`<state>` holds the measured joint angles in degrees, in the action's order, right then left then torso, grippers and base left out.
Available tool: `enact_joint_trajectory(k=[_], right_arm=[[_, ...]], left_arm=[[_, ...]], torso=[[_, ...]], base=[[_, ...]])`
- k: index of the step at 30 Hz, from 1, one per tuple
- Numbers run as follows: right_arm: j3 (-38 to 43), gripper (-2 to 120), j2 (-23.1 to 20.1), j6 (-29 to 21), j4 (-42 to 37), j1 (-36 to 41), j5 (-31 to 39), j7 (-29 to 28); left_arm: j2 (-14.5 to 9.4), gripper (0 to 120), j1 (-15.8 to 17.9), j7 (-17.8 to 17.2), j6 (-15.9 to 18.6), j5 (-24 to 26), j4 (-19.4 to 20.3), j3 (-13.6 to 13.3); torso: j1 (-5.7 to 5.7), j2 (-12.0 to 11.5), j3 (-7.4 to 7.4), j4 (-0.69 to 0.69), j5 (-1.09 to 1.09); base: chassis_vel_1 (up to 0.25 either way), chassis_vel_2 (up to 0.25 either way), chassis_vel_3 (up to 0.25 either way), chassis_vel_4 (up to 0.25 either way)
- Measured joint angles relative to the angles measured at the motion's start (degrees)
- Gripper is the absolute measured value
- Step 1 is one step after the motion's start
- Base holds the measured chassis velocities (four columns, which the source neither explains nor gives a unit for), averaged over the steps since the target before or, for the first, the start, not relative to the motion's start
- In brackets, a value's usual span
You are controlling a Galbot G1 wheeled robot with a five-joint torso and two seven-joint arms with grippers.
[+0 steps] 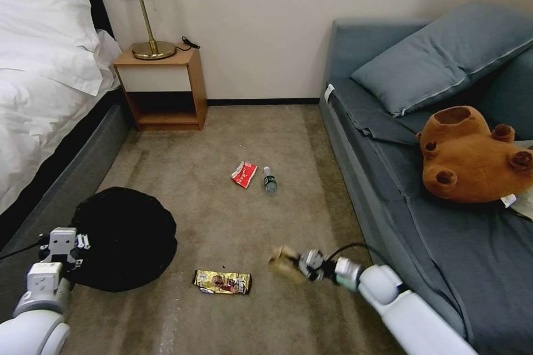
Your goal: Pick up the trash bin, then pick up the garbage on the floor and place it into the trash bin.
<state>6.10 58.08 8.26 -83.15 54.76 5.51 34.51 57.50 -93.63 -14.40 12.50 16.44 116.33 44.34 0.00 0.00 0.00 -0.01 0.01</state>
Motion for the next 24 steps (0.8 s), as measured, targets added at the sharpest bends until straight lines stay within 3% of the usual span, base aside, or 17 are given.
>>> enact_joint_trajectory(k=[2, 3, 5, 6, 9, 13, 18, 19, 23, 24], right_arm=[[0.2, 0, -2.0, -3.7, -6.1, -2.4, 8.0, -1.7], [0.2, 0, -2.0, -3.7, -6.1, -2.4, 8.0, -1.7], [-1.3, 0, -3.9, -7.9, -12.2, -6.6, 19.7, -4.5], [-2.2, 0, -4.2, -9.0, -13.5, -8.3, 22.3, -5.1], [-6.6, 0, -4.4, -11.1, -15.0, -14.6, 28.2, -6.9], [-11.1, 0, -2.9, -11.3, -13.5, -18.6, 29.6, -7.8], [-19.8, 0, 2.6, -9.9, -7.3, -24.6, 30.8, -8.3], [-22.7, 0, 5.6, -9.7, -5.1, -26.7, 31.7, -8.7], [-25.3, 0, 9.2, -9.7, -3.1, -28.7, 33.5, -9.7], [-27.1, 0, 12.1, -9.7, -1.3, -30.6, 34.5, -10.4]], left_arm=[[0.3, 5, 1.9, -0.1, -0.1, 0.4, 0.2, -2.3], [0.3, 5, 1.9, -0.1, -0.1, 0.4, 0.2, -2.3], [1.2, 5, 3.5, 0.4, -0.6, 1.0, 0.2, -4.5], [1.4, 5, 3.7, 0.7, -0.8, 1.2, 0.2, -4.9], [2.1, 5, 4.6, 1.7, -1.8, 1.9, -0.4, -5.9], [2.3, 5, 5.5, 2.1, -2.3, 2.6, -1.3, -6.2], [2.1, 5, 7.8, 2.2, -2.6, 5.1, -3.0, -6.3], [2.1, 5, 9.3, 2.3, -2.7, 6.1, -4.0, -6.9], [2.2, 5, 11.0, 2.2, -2.7, 7.0, -5.1, -7.8], [2.5, 5, 12.5, 2.0, -2.7, 7.6, -6.2, -9.0]], torso=[[0.00, 0.0, 0.00, -0.01, 0.00], [0.00, 0.0, 0.00, -0.01, 0.00], [0.00, 0.0, 0.00, -0.01, -0.01], [0.00, 0.0, 0.00, 0.00, -0.01], [0.00, 0.0, 0.00, 0.02, -0.02], [0.00, 0.0, 0.00, 0.01, -0.03], [0.00, 0.0, 0.01, 0.01, -0.02], [0.00, 0.0, 0.00, 0.02, -0.02], [0.00, 0.0, 0.01, 0.02, -0.03], [0.00, 0.0, 0.01, 0.02, -0.03]], base=[[0.000, 0.000, 0.000, 0.000], [0.000, 0.000, 0.000, 0.000], [0.000, 0.000, 0.000, 0.000], [0.000, 0.000, 0.000, 0.000], [0.000, 0.000, 0.000, 0.000], [0.000, 0.000, 0.000, 0.000], [0.000, 0.000, 0.000, 0.000], [0.000, 0.000, 0.000, 0.000], [0.000, 0.000, 0.000, 0.000], [0.000, 0.000, 0.000, 0.000]])
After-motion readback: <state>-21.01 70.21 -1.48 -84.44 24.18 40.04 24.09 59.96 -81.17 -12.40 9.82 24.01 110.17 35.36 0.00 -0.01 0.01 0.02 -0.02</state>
